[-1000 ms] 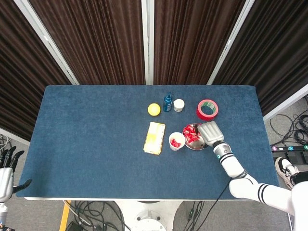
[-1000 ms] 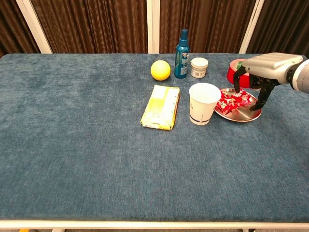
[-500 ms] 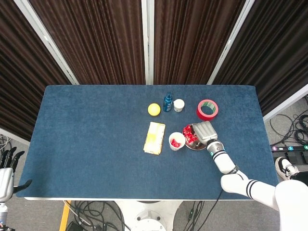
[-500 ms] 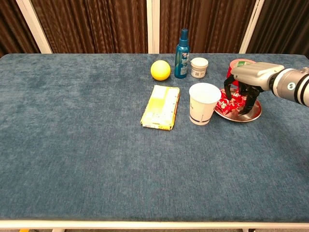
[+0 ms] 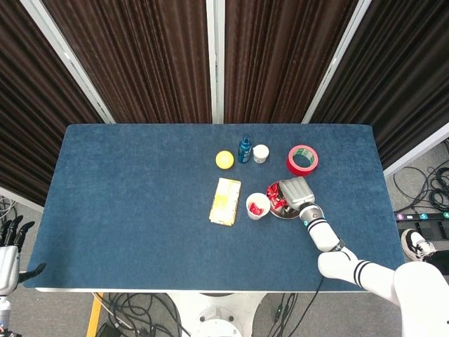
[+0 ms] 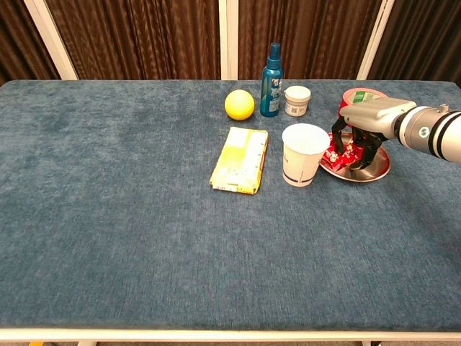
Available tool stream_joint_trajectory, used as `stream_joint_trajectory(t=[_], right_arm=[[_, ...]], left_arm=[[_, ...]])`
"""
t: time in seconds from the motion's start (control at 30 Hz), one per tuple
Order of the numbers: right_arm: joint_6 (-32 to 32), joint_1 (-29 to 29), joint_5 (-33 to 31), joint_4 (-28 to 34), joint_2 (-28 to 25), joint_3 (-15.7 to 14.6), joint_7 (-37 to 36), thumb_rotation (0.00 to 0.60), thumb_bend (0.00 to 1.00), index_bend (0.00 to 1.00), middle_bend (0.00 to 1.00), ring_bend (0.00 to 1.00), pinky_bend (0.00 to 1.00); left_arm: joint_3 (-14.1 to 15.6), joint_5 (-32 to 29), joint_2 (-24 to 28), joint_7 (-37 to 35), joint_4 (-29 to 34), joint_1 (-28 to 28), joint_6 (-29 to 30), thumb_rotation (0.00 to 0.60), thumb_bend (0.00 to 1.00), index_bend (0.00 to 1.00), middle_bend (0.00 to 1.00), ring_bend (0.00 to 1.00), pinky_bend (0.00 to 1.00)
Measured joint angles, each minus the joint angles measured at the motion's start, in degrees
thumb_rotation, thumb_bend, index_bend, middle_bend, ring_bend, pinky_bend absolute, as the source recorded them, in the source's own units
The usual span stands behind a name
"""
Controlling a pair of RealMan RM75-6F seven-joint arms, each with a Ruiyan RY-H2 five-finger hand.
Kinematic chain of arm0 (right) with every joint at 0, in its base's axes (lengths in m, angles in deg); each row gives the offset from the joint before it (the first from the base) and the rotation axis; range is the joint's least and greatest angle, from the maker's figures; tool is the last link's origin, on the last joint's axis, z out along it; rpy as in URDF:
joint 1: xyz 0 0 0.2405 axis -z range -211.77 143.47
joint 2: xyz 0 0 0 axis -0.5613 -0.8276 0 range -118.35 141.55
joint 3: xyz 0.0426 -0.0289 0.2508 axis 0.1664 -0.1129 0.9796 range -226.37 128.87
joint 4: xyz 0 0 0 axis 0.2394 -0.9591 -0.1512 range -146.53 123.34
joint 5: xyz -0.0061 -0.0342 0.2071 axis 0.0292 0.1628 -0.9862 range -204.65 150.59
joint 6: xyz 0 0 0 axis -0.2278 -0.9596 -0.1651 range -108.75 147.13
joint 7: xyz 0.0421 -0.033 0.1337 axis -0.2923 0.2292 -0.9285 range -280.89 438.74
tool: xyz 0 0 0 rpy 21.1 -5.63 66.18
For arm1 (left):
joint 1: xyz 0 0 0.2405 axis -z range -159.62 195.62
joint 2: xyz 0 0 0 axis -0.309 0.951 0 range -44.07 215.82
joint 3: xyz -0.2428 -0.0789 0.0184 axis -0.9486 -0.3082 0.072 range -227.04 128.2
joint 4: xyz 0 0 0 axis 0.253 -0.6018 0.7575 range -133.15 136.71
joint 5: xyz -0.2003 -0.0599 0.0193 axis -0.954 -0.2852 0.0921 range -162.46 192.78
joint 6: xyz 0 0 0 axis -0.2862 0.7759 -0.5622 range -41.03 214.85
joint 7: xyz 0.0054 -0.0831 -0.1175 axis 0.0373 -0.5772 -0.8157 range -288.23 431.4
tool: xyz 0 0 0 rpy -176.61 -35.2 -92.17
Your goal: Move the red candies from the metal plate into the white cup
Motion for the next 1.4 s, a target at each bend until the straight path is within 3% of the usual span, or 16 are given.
stream_joint_trajectory(t=[0.47,0.93,1.23,1.4], right_arm=[[-1.6,0.4,0.6,2.3,-1.8,1.2,-0.9,0.600,0.28,0.55,0.98,0.94,1.00],[-9.0,2.4,8.4,28.3,-18.7,5.0,-5.2,0.600,0.28,0.54,0.98,0.93,1.00],[-5.8,-0.4,7.9,26.4,-13.5,3.0,-2.9,0.600,0.25,0.49,0.97,0.93,1.00],[-5.8,-1.0,6.8,26.2,-12.9,2.5,-1.7,0.600,0.09,0.36,0.97,0.93,1.00]], left_arm=[[0.1,-0.1,0.0,0.0,-0.1,-0.2,0.1,0.600,0.00,0.22,0.17,0.09,0.16],[-0.1,0.7,0.7,0.8,1.4,-0.2,0.9,0.600,0.00,0.22,0.17,0.09,0.16],[0.1,0.0,0.6,0.1,0.8,-0.8,0.9,0.600,0.00,0.22,0.17,0.09,0.16],[0.1,-0.1,0.4,-0.4,0.2,-0.9,0.8,0.600,0.00,0.22,0.17,0.09,0.16]])
